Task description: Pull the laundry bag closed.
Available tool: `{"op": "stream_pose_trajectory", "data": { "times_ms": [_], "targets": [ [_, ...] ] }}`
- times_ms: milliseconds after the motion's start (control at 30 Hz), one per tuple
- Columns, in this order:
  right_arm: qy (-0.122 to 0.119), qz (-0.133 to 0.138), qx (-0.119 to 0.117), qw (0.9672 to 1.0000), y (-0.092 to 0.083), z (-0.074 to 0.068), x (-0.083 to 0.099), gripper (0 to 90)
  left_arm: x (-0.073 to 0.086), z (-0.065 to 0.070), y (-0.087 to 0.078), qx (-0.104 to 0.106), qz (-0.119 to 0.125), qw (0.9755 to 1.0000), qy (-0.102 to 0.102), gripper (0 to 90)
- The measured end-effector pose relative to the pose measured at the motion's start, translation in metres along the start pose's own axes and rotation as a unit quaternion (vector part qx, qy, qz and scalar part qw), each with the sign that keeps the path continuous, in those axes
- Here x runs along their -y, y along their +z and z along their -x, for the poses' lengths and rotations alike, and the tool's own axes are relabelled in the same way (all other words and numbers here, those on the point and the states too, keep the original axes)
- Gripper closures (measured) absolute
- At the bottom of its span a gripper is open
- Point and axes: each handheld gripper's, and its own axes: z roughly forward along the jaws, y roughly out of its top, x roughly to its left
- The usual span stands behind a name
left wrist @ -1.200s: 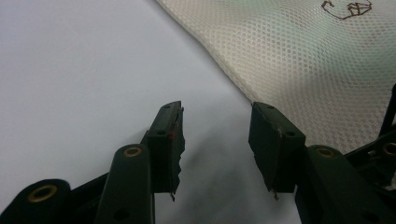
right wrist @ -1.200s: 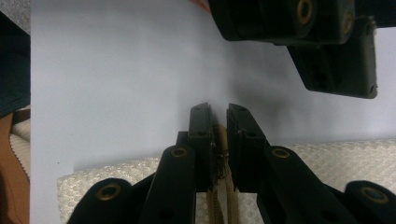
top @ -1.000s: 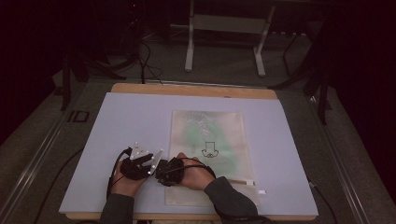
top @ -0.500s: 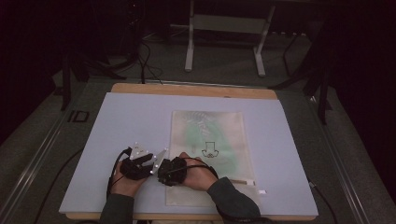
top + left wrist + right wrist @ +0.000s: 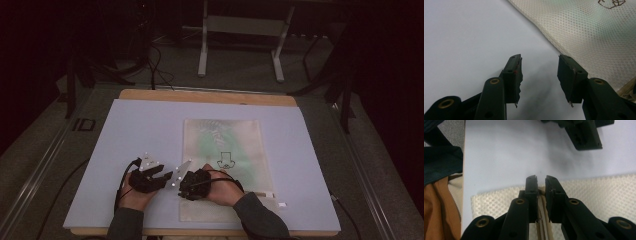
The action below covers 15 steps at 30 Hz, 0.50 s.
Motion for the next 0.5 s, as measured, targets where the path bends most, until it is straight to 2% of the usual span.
{"op": "stream_pose_trajectory", "data": {
  "times_ms": [233,500],
  "targets": [
    [0.014,-0.017,-0.008,0.9997,0.003,0.002,0.013,80.9,0.0,0.001,0.001,0.001,-0.004,1.0,0.004,53.7],
    [0.018,-0.042,-0.018,0.9988,0.011,0.005,0.015,80.1,0.0,0.002,0.001,0.005,-0.005,1.0,0.007,53.7]
  ]
}}
